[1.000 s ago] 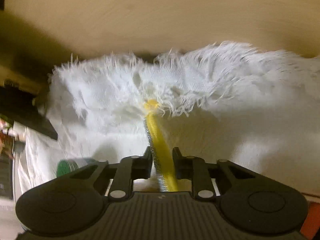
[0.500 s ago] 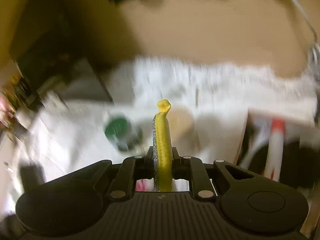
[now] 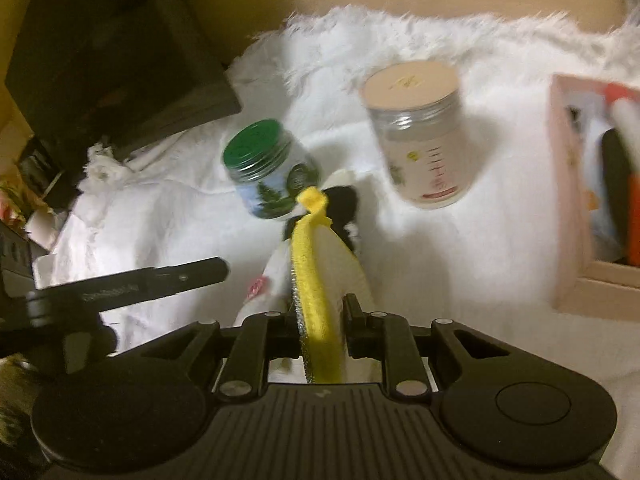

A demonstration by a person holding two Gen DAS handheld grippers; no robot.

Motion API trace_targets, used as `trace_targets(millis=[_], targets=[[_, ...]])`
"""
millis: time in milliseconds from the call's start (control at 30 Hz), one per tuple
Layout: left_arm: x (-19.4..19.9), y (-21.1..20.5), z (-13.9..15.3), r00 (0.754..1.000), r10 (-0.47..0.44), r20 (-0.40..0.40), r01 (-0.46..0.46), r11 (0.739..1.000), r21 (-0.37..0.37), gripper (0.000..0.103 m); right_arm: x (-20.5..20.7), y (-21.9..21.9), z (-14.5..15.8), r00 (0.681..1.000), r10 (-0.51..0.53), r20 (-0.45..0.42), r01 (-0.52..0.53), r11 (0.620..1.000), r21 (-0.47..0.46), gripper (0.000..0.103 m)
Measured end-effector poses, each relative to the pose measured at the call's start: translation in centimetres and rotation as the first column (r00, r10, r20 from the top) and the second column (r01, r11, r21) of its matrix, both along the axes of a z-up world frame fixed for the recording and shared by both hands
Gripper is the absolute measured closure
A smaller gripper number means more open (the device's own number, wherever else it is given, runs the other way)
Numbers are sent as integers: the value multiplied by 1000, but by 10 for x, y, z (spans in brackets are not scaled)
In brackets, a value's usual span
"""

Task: Organize soft objects
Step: 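Carry the glitter sponge with the right gripper while the left holds the bunny plush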

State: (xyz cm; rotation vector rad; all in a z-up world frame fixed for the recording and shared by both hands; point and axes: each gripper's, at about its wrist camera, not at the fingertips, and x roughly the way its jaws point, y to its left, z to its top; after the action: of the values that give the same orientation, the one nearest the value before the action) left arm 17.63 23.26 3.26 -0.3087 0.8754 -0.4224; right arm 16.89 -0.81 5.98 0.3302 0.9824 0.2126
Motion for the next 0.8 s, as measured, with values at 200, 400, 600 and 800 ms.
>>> trace_targets(millis=[200, 400, 600, 800], targets=[[-10, -68, 5, 992, -89, 88, 79, 991, 113, 82, -43, -11, 27, 989, -13, 144, 69, 919, -388, 86], [-17, -119, -13, 984, -144, 106, 113, 960, 255, 79, -71, 3, 4, 978, 100, 182, 42, 764, -644, 83], [-17, -130, -9, 990, -90, 109, 57, 960, 275, 64, -74, -17, 11, 985, 92, 143, -11, 874, -486, 85], [-11, -119, -7, 992, 94, 86, -112, 966, 235, 74, -89, -66, 10, 994, 28, 101, -1, 965, -260, 85]])
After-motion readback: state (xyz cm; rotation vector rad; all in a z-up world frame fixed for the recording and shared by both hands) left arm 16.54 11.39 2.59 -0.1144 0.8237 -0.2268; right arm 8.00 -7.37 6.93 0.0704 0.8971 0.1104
